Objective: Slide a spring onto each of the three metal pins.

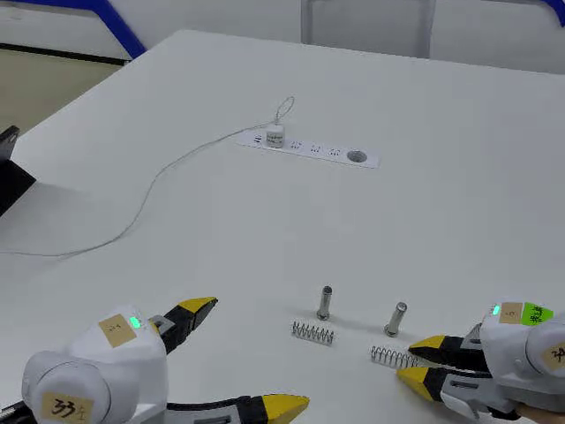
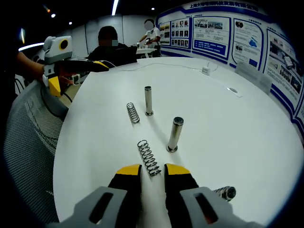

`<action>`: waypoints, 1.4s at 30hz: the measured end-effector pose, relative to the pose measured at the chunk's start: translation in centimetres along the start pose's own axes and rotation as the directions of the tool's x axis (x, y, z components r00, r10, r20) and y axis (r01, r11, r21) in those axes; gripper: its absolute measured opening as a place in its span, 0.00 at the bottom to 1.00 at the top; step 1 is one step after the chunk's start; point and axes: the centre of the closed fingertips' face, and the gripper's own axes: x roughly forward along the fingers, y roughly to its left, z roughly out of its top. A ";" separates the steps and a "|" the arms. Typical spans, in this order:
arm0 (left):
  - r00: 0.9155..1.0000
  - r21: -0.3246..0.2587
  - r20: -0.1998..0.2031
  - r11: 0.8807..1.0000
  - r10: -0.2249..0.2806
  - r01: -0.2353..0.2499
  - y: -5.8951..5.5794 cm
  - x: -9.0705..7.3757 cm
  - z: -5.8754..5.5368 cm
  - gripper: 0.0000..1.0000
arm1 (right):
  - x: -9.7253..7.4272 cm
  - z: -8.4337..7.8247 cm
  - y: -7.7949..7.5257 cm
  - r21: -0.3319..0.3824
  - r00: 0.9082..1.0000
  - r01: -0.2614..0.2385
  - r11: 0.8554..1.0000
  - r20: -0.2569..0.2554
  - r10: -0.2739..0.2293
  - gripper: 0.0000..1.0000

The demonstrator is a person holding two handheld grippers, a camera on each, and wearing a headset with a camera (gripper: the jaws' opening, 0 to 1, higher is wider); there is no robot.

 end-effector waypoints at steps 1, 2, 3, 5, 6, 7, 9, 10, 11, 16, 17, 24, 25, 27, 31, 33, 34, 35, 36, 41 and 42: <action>1.000 -0.001 -0.002 1.000 -0.001 0.001 0.0 0.0 -0.1 0.93 | 0.1 0.1 0.0 -0.001 1.000 0.000 1.000 0.010 0.000 0.19; 1.000 -0.001 -0.002 1.000 -0.002 0.002 0.0 0.0 -0.1 0.93 | 0.1 0.0 0.0 0.004 1.000 0.000 1.000 0.008 0.000 0.19; 1.000 0.000 -0.003 1.000 -0.002 0.002 0.0 0.0 -0.1 0.93 | 0.1 0.1 0.1 0.004 1.000 -0.002 1.000 0.012 0.002 0.18; 1.000 0.001 -0.004 1.000 -0.002 0.002 0.0 0.0 -0.1 0.93 | 0.1 0.1 0.1 0.003 1.000 -0.005 1.000 0.015 0.005 0.18; 1.000 -0.002 -0.005 1.000 -0.004 0.004 -0.1 0.0 -0.2 0.93 | 0.1 0.1 0.2 0.005 1.000 -0.005 1.000 0.016 0.005 0.17; 1.000 -0.002 -0.005 1.000 -0.004 0.004 -0.1 0.0 -0.2 0.93 | 0.1 0.1 0.2 0.010 1.000 -0.004 1.000 0.017 0.004 0.17; 1.000 -0.001 -0.005 1.000 -0.004 0.004 -0.1 0.0 -0.2 0.93 | 0.1 0.2 0.0 0.017 1.000 0.003 1.000 0.022 -0.003 0.15; 1.000 -0.005 -0.004 1.000 -0.006 0.006 -0.1 0.0 -0.1 0.93 | 0.1 0.1 0.0 0.025 1.000 0.002 1.000 0.021 -0.002 0.15; 1.000 -0.006 -0.002 1.000 -0.007 0.007 -0.2 0.0 -0.1 0.93 | 0.1 0.1 0.1 0.025 1.000 0.001 1.000 0.020 -0.001 0.14; 1.000 0.000 -0.009 1.000 -0.018 0.018 -0.4 0.1 -0.2 0.92 | 0.1 0.0 0.4 0.018 1.000 -0.005 1.000 0.012 0.005 0.12; 1.000 0.001 -0.009 1.000 -0.020 0.020 -0.5 0.1 -0.2 0.92 | 0.1 0.0 0.5 0.018 1.000 -0.004 1.000 0.011 0.004 0.12; 0.999 0.006 -0.013 0.999 -0.049 0.049 -1.2 0.2 -0.2 0.90 | -0.1 0.0 0.8 0.008 1.000 0.004 1.000 -0.007 -0.003 0.11; 0.998 0.003 -0.009 0.998 -0.056 0.056 -1.3 0.2 -0.1 0.90 | -0.2 0.1 0.8 0.003 1.000 0.008 1.000 -0.006 -0.008 0.10; 0.998 0.006 -0.007 0.998 -0.066 0.066 -1.5 0.3 -0.1 0.89 | -0.7 0.5 0.8 0.002 1.000 0.011 1.000 0.002 -0.011 0.10; 0.997 0.002 -0.006 0.997 -0.079 0.079 -1.7 0.3 -0.1 0.87 | -1.6 1.5 1.1 -0.022 1.000 0.004 1.000 0.015 -0.004 0.10; 0.997 0.002 -0.001 0.997 -0.078 0.078 -1.7 0.3 0.1 0.86 | -2.1 2.3 1.3 -0.051 1.000 0.000 0.999 0.025 0.001 0.10; 0.997 0.002 0.002 0.997 -0.077 0.077 -1.6 0.3 0.1 0.86 | -2.4 2.6 1.3 -0.061 1.000 0.000 0.998 0.029 0.002 0.10; 0.997 0.003 0.003 0.997 -0.077 0.077 -1.6 0.3 0.1 0.86 | -2.6 2.9 1.4 -0.070 0.999 0.001 0.998 0.032 0.001 0.10; 0.997 0.003 0.003 0.997 -0.078 0.078 -1.6 0.4 0.1 0.86 | -2.8 3.2 1.4 -0.076 0.999 0.001 0.997 0.036 0.001 0.10; 0.995 0.020 0.019 0.995 -0.095 0.095 -1.9 0.5 0.7 0.84 | -4.3 5.1 1.7 -0.125 0.998 0.004 0.992 0.062 0.004 0.10; 0.995 0.027 0.022 0.995 -0.099 0.098 -2.0 0.6 0.9 0.84 | -4.6 5.4 1.8 -0.134 0.998 0.004 0.991 0.066 0.005 0.10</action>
